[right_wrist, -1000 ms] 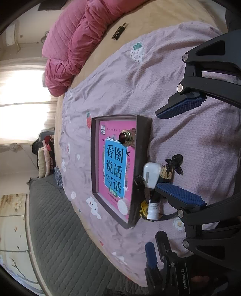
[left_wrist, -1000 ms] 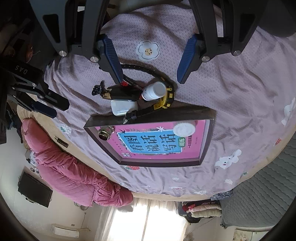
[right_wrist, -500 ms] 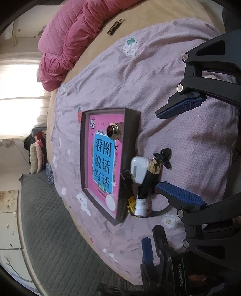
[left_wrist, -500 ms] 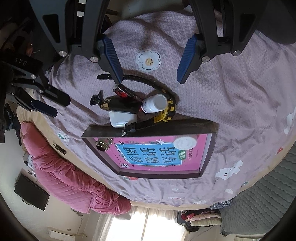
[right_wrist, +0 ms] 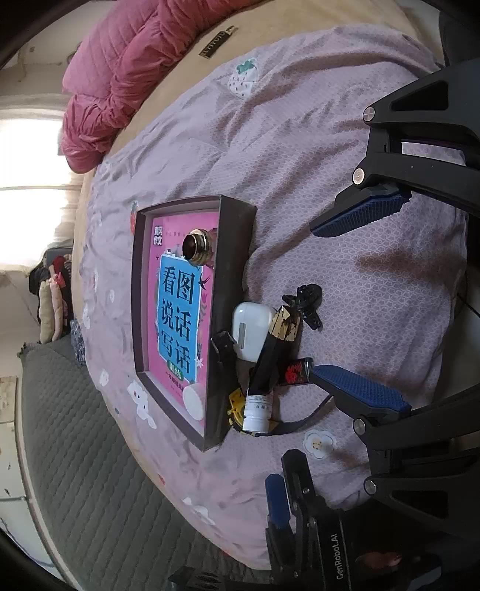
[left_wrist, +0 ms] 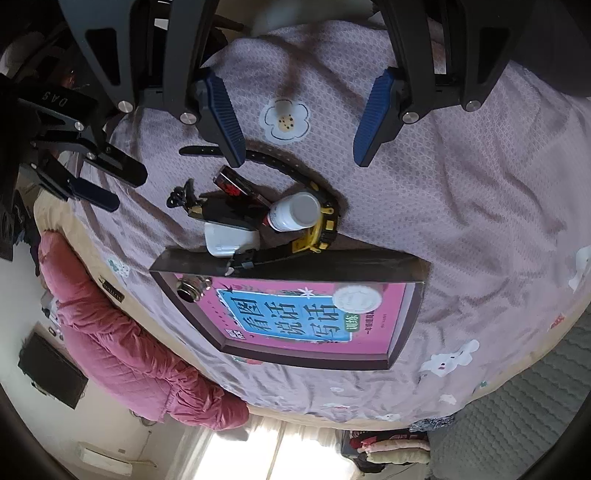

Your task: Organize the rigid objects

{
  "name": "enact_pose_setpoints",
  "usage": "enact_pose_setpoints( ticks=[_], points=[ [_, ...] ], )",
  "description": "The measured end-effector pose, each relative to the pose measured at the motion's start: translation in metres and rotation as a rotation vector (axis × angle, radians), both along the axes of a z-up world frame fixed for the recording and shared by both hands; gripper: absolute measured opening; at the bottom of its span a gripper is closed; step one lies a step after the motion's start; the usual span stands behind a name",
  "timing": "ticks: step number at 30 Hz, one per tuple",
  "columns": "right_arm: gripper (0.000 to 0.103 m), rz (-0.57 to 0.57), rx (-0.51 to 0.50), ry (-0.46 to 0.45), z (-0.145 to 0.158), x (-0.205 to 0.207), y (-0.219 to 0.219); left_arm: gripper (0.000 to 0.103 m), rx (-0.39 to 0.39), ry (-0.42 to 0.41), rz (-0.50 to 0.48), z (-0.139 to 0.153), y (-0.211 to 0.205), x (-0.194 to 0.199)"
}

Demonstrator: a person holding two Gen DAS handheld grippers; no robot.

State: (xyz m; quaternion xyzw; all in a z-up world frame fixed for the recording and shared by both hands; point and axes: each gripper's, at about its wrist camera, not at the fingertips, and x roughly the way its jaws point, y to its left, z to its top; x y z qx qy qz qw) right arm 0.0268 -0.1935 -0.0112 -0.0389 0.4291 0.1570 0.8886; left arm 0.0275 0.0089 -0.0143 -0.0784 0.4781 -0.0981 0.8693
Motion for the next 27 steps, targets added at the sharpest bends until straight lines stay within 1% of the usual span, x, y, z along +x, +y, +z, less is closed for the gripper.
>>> enact_pose_setpoints(
  ticks=[11,17,20,27],
  points=[
    [0.073,-0.002,0.006,0.022,-0.006,0.006,0.003,0.060,-0.035,0.033,0.036,-0.011,0.011,0.014],
    [0.073,-0.009,0.016,0.031,-0.009,0.010,0.003,0.060,-0.026,0.041,0.036,-0.017,0.009,0.022],
    [0.073,-0.015,0.023,0.036,-0.010,0.012,0.002,0.060,-0.006,0.043,0.044,-0.020,0.008,0.026],
    [0.073,-0.020,0.037,0.041,-0.011,0.015,0.003,0.060,0.012,0.051,0.056,-0.026,0.009,0.035]
  ],
)
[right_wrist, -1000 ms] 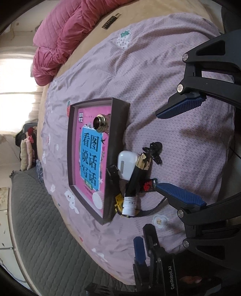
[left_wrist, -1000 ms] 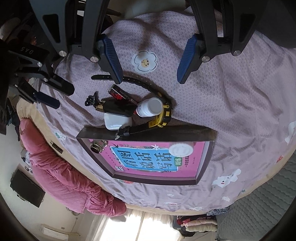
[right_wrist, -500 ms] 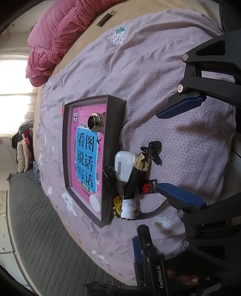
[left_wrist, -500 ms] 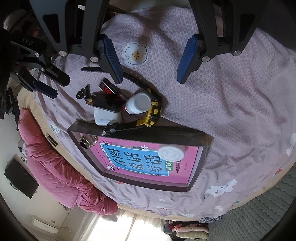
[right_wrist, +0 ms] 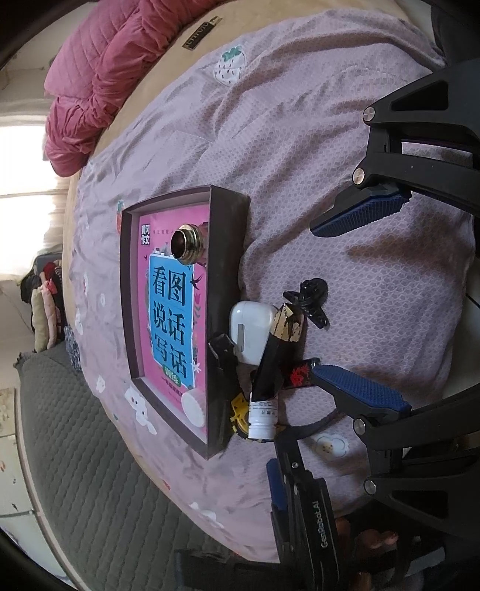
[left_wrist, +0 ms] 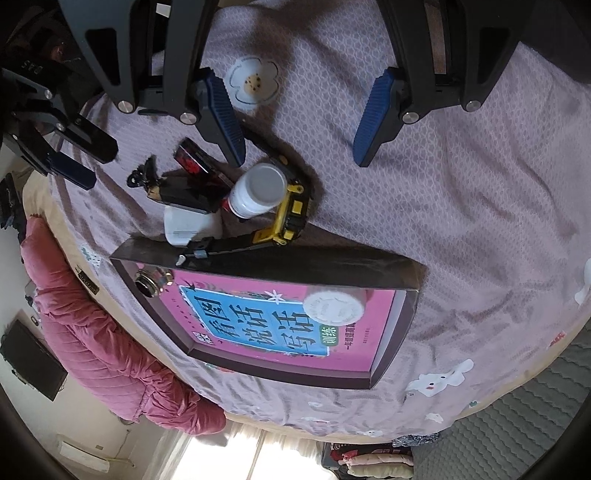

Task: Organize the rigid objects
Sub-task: 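Move the left gripper to the yellow watch while the right gripper approaches the black clip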

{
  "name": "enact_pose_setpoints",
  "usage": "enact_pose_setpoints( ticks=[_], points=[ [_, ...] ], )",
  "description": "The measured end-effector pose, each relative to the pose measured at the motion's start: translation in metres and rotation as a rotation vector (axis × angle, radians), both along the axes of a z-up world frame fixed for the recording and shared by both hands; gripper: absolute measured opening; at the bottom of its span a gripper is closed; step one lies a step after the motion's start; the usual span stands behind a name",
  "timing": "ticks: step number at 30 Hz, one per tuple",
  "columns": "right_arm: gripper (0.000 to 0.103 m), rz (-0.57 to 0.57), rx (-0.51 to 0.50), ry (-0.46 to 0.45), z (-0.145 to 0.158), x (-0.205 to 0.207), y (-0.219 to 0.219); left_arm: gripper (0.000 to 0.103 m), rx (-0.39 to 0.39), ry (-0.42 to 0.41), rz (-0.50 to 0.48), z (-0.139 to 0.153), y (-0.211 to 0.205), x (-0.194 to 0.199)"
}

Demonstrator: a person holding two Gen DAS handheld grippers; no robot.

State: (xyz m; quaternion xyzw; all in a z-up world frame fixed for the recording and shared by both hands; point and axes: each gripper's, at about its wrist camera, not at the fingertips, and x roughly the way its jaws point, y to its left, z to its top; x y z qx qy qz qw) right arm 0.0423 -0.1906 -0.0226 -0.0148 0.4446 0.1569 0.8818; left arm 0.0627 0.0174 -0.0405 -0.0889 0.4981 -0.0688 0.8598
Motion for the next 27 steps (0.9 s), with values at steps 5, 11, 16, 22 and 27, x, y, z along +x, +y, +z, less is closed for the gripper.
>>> enact_pose_setpoints(
  ticks=[5,11,16,22,27],
  points=[
    [0.073,-0.005,0.003,0.009,-0.002,0.003,0.000,0.060,0.033,0.011,0.001,-0.005,-0.001,0.005],
    [0.073,-0.012,0.008,0.020,-0.006,0.006,-0.001,0.060,0.107,0.007,-0.011,-0.007,-0.005,0.010],
    [0.073,-0.015,0.006,0.036,-0.011,0.009,0.000,0.060,0.115,-0.011,-0.025,-0.009,-0.004,0.017],
    [0.073,-0.024,-0.006,0.057,-0.018,0.014,0.000,0.054,0.107,-0.012,-0.026,-0.012,-0.001,0.027],
    [0.073,-0.029,-0.022,0.065,-0.022,0.016,0.001,0.050,0.109,-0.021,-0.038,-0.013,-0.004,0.031]
  ],
)
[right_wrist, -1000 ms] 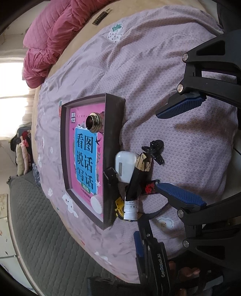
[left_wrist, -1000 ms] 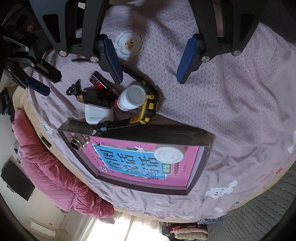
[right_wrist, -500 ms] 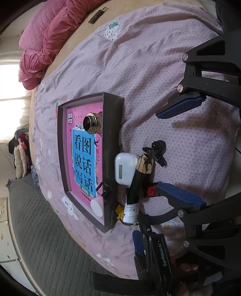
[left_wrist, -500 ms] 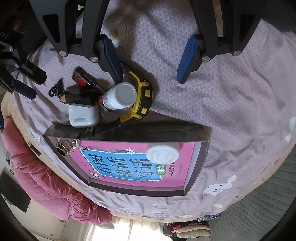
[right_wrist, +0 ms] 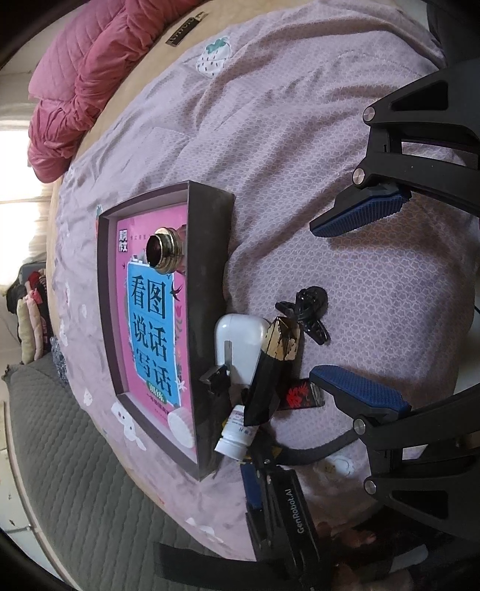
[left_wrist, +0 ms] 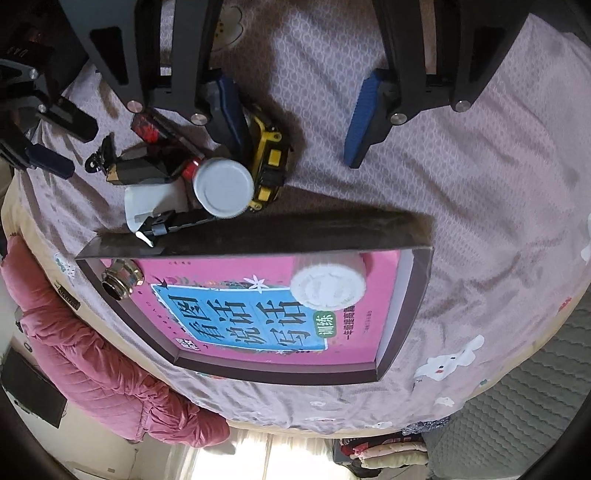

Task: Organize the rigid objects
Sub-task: 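Move the left gripper to the yellow watch while the right gripper approaches the black clip, then close the left gripper on the yellow watch while the right gripper closes on the black clip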

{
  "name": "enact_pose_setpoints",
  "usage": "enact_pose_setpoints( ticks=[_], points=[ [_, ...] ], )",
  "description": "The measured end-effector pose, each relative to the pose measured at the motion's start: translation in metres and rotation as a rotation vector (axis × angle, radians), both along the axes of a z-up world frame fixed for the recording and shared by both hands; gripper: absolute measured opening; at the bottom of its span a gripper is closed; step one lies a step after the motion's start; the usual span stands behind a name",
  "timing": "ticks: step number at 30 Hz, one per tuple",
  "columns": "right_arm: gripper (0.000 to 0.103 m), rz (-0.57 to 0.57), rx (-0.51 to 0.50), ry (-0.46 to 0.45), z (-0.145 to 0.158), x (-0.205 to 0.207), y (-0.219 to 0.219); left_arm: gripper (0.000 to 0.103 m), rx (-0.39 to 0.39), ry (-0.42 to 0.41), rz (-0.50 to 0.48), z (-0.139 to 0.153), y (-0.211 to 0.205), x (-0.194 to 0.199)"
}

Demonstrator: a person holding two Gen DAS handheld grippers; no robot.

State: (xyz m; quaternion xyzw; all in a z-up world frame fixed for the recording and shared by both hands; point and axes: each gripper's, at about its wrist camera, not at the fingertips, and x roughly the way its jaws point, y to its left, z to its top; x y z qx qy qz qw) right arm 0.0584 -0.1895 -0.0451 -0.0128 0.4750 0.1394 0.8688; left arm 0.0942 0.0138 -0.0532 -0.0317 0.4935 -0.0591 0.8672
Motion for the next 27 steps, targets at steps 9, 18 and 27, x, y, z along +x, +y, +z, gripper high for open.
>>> enact_pose_setpoints(
  ticks=[9,18,27],
  points=[
    [0.073,-0.041,0.015,0.004,-0.004,0.007,-0.005,0.036,-0.064,-0.007,-0.012,0.000,0.000,0.008],
    [0.072,-0.029,0.003,0.012,-0.009,0.012,0.007,0.033,-0.070,-0.009,-0.019,0.000,-0.002,0.010],
    [0.060,-0.025,-0.050,0.008,-0.017,0.017,0.011,0.033,-0.074,-0.009,-0.017,-0.001,-0.002,0.011]
  ],
)
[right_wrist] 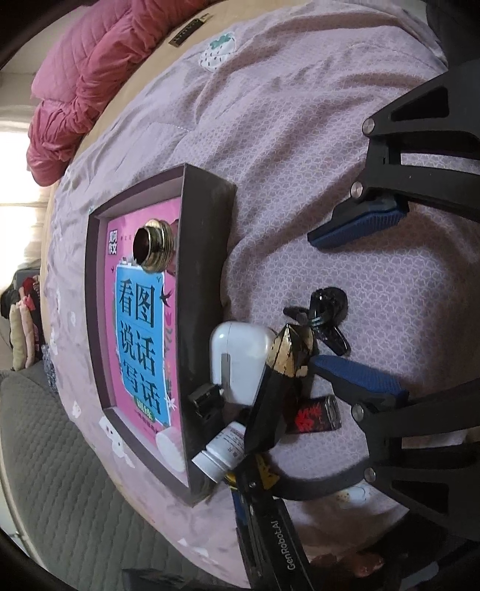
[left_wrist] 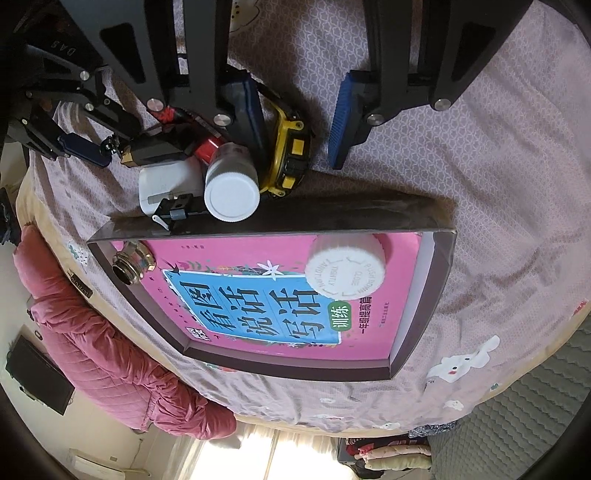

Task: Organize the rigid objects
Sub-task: 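Close the left gripper on the yellow watch while the right gripper closes on the black clip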

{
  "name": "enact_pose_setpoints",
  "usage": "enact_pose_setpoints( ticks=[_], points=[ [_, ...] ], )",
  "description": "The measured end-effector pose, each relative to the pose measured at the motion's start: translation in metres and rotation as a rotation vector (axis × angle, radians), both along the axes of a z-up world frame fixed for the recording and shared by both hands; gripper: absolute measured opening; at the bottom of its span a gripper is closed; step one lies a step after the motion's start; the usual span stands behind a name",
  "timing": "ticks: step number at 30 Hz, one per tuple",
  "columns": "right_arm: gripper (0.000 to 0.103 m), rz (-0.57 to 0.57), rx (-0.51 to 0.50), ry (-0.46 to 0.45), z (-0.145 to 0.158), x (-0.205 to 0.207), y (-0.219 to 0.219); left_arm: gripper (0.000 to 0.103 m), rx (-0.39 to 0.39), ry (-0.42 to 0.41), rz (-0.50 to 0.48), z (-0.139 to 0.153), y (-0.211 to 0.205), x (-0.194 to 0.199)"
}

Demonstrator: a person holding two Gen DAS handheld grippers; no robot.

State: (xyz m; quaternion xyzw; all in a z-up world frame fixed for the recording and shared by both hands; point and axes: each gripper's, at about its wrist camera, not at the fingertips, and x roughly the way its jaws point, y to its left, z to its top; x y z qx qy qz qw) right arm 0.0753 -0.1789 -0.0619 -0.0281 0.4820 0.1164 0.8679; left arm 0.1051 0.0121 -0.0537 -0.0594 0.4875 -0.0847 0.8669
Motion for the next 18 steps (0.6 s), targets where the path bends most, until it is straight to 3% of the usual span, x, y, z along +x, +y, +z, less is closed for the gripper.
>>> enact_pose_setpoints(
  ticks=[7,18],
  points=[
    [0.038,-0.021,0.003,-0.004,0.002,0.000,-0.010,0.033,0.003,-0.002,-0.003,0.000,0.000,0.000],
    [0.036,0.007,0.001,-0.010,0.000,0.005,-0.011,0.033,0.000,-0.003,-0.003,0.000,0.000,0.001]
  ],
)
